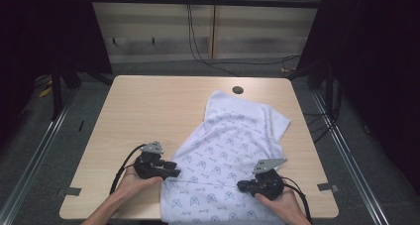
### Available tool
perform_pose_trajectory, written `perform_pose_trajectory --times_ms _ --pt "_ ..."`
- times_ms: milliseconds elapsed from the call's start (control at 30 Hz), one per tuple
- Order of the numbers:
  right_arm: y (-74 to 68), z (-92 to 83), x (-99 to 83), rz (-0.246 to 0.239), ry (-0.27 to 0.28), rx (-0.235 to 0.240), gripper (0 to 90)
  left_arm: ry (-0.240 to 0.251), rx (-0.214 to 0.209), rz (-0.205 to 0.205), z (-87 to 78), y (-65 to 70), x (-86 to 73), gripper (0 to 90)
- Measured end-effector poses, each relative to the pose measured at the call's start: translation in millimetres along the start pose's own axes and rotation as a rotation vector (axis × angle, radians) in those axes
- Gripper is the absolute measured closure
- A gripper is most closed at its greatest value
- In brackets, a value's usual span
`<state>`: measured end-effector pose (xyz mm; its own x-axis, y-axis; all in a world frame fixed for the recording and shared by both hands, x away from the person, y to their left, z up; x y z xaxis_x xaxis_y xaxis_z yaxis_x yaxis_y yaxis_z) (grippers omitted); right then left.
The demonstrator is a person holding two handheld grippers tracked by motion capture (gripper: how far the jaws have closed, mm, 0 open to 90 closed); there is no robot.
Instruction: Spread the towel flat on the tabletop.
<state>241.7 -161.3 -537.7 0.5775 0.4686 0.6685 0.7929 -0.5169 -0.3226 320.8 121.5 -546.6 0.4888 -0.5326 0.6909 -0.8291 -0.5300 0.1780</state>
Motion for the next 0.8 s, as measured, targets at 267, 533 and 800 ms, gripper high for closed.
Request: perform_pose_trajectory --times_ms 267,533,800 --pt "-9.7 -70.6 -20.4 0.065 0.173 -0.128 89.5 -0.006 0.014 0.020 -8.2 13.3 -10.8 60.3" --pt "-18.4 -127.3 -81.1 0.206 0.211 -0.253 89.5 -0.038 -0.073 0.050 -15.1 40.7 -22.5 62.0" --pt "-12.3 -119.8 -74.0 0.164 0.182 -0.282 66.1 -0.023 -0.145 0.060 -22.5 45.6 -16.6 72.4"
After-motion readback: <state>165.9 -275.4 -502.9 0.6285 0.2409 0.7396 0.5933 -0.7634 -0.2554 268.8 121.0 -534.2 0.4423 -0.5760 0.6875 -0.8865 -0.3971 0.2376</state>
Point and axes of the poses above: each handheld gripper's, and its own axes: z roughly forward along the jaws, x roughly out of its top, y roughly to its right, the point moved 7 cm from there along z, roughly forward along the jaws, and after that the axes turned 9 degrees about x, right-handed, at the moved point
